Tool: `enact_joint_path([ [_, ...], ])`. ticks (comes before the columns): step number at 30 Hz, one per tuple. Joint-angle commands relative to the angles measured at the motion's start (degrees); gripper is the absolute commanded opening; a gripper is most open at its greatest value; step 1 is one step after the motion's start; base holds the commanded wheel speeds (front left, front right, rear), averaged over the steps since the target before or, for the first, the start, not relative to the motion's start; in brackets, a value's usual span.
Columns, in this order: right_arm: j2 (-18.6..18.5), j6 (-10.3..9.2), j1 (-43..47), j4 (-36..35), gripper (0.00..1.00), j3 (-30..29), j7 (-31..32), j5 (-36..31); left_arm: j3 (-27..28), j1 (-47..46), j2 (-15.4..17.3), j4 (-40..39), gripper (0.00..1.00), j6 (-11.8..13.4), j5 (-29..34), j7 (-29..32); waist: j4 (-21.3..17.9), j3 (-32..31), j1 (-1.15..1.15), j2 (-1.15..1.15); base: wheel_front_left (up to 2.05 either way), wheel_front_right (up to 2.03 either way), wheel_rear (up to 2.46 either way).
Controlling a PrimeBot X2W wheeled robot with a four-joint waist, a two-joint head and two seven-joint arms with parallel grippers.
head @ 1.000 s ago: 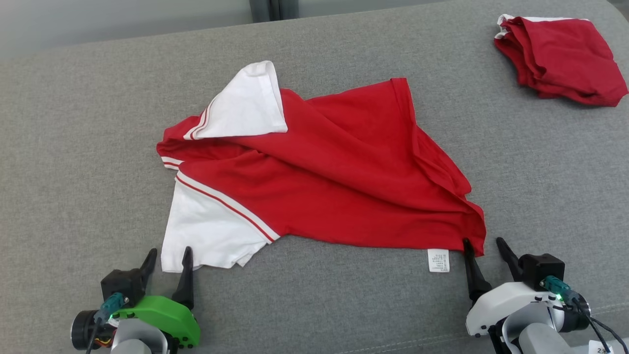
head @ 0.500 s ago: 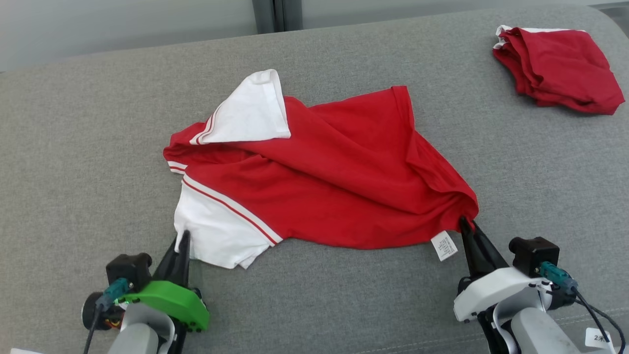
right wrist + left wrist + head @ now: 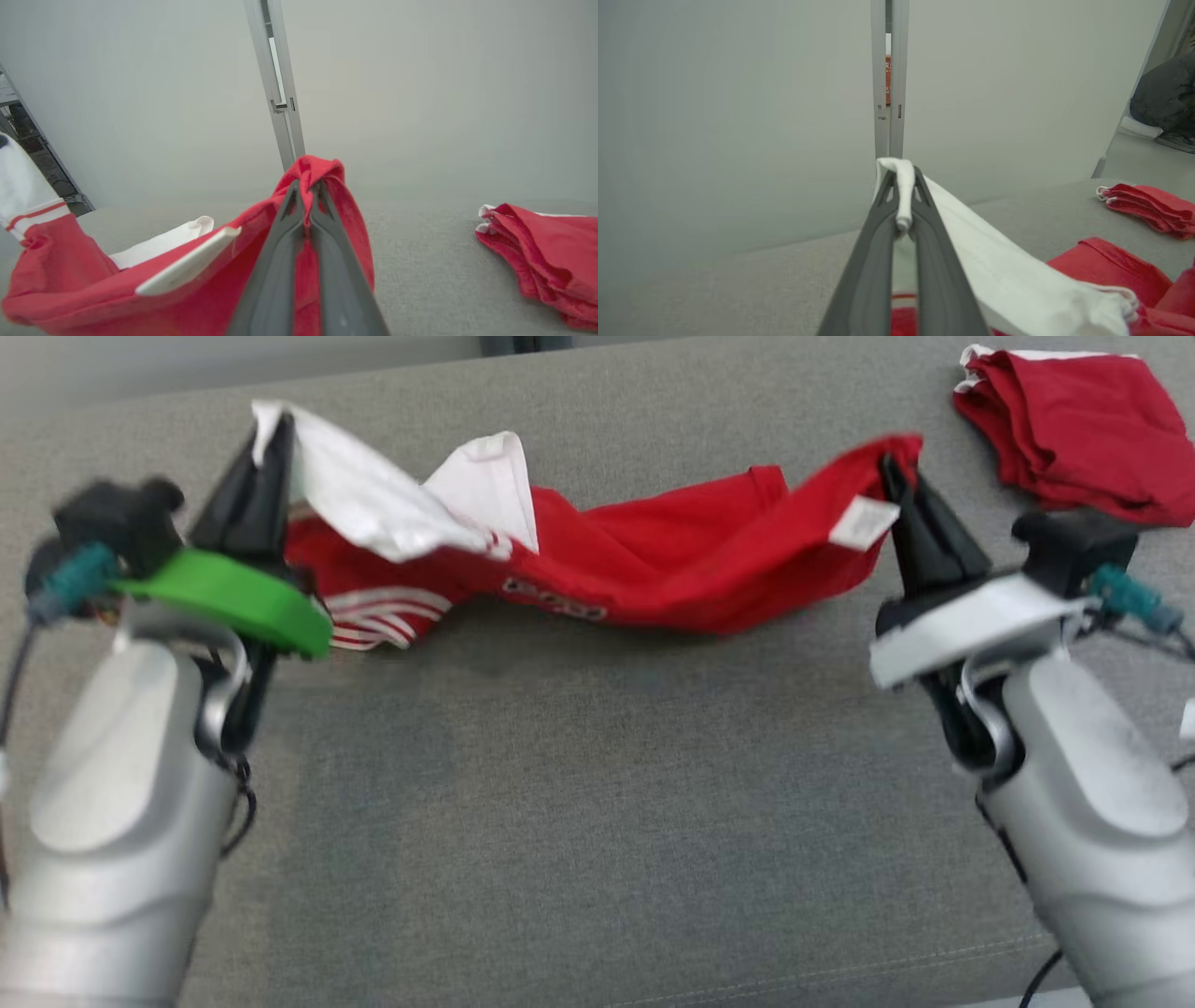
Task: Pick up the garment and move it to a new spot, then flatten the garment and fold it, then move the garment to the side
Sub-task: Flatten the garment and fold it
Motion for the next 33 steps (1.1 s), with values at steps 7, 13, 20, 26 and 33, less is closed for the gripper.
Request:
enact_joint_path([
  [7,-1.6,0.02,-26.3,5.8,0.0,-0.5,7.8,8.3,-1.9,-26.5,4.2,3.7,0.0,-0.2,-5.5,6.0,0.1,12.4,0.0,0.0,0.0,0.0,0.0],
  [13,0.2,0.02,-47.8,16.7,0.0,-3.6,12.1,12.1,-3.0,-46.7,4.7,13.0,0.0,-0.2,-6.7,8.3,0.3,16.4,0.0,0.0,0.0,0.0,0.0],
  [20,2.3,0.02,-67.3,29.0,0.0,-4.5,10.2,9.0,-2.2,-66.2,2.7,24.3,0.0,0.0,-6.4,6.6,0.7,17.3,0.0,0.0,0.0,0.0,0.0],
  [26,2.8,0.02,-75.7,35.0,0.0,-2.7,8.5,7.2,-3.2,-75.1,-0.9,29.1,0.0,-0.1,-6.9,4.4,1.9,17.8,0.0,0.0,0.0,0.0,0.0],
  [33,3.0,0.02,-76.4,38.2,0.0,0.4,6.9,8.9,-6.4,-74.7,-2.9,31.7,0.0,-0.1,-8.6,2.2,2.3,20.1,0.0,0.0,0.0,0.0,0.0],
])
